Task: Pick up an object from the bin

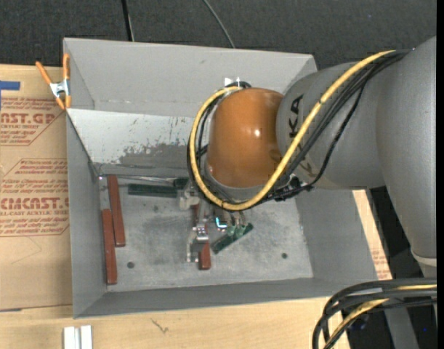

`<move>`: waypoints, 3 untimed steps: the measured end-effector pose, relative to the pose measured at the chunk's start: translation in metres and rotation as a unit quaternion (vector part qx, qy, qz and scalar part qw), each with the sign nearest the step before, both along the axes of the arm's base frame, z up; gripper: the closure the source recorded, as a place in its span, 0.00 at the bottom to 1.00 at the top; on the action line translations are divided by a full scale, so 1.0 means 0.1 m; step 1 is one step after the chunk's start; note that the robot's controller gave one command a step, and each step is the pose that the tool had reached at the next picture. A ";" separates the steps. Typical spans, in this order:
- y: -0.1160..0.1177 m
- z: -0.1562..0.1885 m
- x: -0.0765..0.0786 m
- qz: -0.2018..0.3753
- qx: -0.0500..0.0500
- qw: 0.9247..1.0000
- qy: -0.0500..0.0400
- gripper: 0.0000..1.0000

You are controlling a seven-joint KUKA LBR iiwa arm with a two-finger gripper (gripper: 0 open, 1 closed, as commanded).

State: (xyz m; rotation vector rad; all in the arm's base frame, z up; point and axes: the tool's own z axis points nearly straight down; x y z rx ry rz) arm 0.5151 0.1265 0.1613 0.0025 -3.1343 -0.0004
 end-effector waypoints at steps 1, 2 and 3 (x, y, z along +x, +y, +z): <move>0.00 0.04 0.02 -0.001 0.001 1.000 -0.004 0.00; -0.29 -0.35 0.08 0.036 0.001 0.999 -0.007 0.00; -0.51 -0.71 -0.10 0.091 0.002 0.996 -0.015 0.00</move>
Offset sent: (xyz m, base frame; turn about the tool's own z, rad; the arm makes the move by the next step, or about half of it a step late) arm 0.0104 -0.0576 -0.0717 -0.1252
